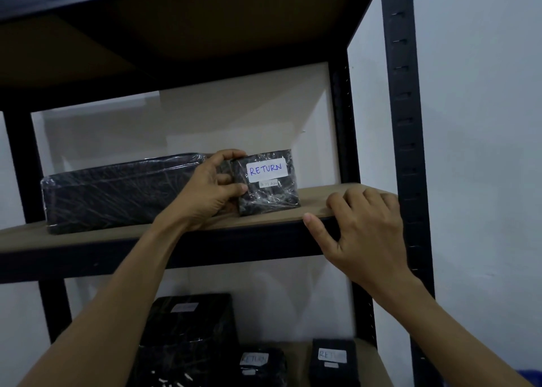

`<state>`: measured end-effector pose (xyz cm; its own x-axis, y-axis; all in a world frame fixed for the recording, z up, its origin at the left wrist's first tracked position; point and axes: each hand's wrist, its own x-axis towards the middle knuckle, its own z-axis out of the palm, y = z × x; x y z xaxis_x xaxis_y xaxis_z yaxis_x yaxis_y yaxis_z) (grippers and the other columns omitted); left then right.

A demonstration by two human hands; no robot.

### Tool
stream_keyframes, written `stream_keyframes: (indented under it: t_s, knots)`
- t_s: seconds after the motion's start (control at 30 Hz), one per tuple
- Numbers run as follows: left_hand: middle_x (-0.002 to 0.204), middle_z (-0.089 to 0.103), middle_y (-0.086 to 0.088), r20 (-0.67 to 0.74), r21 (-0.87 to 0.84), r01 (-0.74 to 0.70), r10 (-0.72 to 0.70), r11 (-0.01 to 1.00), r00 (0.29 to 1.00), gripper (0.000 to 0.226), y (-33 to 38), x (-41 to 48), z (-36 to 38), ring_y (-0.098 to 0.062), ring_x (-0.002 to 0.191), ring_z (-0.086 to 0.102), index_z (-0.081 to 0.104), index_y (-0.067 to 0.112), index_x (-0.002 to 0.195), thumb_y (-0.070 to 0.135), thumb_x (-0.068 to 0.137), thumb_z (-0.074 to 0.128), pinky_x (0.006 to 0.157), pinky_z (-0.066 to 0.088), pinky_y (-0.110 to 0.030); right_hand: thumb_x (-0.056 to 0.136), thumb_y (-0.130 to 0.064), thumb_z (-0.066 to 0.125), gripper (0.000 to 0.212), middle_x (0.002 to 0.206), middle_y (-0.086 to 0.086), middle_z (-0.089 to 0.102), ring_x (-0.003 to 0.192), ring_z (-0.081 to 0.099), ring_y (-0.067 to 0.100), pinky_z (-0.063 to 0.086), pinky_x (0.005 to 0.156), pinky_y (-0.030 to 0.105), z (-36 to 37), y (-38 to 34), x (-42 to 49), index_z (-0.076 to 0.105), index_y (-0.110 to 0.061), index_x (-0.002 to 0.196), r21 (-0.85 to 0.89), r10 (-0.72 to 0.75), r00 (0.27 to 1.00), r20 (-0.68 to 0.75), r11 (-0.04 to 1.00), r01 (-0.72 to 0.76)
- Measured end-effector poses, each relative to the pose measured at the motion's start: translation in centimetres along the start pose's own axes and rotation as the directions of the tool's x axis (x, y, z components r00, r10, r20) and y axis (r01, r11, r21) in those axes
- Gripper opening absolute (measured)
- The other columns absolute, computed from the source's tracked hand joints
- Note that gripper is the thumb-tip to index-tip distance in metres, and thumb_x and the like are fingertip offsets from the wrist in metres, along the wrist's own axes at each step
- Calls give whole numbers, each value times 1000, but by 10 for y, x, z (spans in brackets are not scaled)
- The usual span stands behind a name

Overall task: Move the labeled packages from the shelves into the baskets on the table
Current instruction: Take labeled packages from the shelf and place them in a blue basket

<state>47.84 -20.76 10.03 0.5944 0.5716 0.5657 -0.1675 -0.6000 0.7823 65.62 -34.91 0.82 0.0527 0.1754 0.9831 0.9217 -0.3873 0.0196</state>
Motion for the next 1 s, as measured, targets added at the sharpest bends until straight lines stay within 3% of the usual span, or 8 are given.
stream_keyframes:
  t_s: [0.13,0.27,0.37,0.6,0.67,0.77,0.87,1.0]
  knots:
    - [99,68,-17,-22,33,-9,9,999,1000,55,1,-4,4,-14,72,70,49,20,128,-14,85,55,55,55,-22,91,-57,36,53,77,9,58,74,51,29,35,75,40,-1,0,0,61,-12,82,14,0,1000,1,1000,0]
    - [101,68,-17,-48,77,-7,11,997,999,56,1,-5,6,-22,83,69,47,18,134,-13,87,54,59,57,-25,91,-57,37,52,77,9,58,74,51,28,35,74,40,-3,0,0,61,-11,82,22,2,1000,7,1000,-2]
    - [98,67,-13,-91,110,-40,50,993,995,56,3,-8,11,-14,77,69,45,17,136,-13,89,52,58,55,-20,91,-56,36,52,77,9,58,75,51,27,36,75,40,-4,0,0,61,-12,83,44,2,1000,29,999,-3]
    - [87,70,1,-390,92,-188,209,978,896,57,11,-33,24,-6,72,69,34,19,141,-7,93,49,59,56,-21,89,-51,43,40,87,6,58,82,53,26,36,82,41,-10,4,-6,59,-15,93,159,-67,995,72,986,55]
    - [84,70,-7,-428,132,-224,260,966,866,49,19,-47,30,-17,71,66,38,23,130,-6,92,50,61,59,-35,85,-47,49,36,94,6,59,89,54,27,35,91,42,-22,5,-11,59,-15,99,210,-94,992,87,975,74]
    - [88,61,-34,-421,184,-256,312,949,852,44,34,-73,35,-33,70,55,45,32,112,-4,89,54,68,50,-62,81,-39,55,33,99,5,60,95,56,25,33,103,45,-48,5,-27,60,-15,104,235,-141,987,80,965,119]
    - [78,58,-24,-414,170,-251,300,953,859,40,48,-103,41,-27,63,48,46,26,114,-4,89,55,63,46,-46,80,-37,55,35,101,3,63,98,59,23,31,108,45,-80,4,-43,59,-16,107,269,-185,974,132,952,144]
    - [82,66,-9,-388,90,-214,232,973,892,40,57,-156,55,-12,64,61,45,17,122,-6,90,54,59,50,-21,80,-46,48,46,103,3,65,97,61,23,35,107,47,-130,0,-75,59,-14,112,268,-174,939,297,959,93]
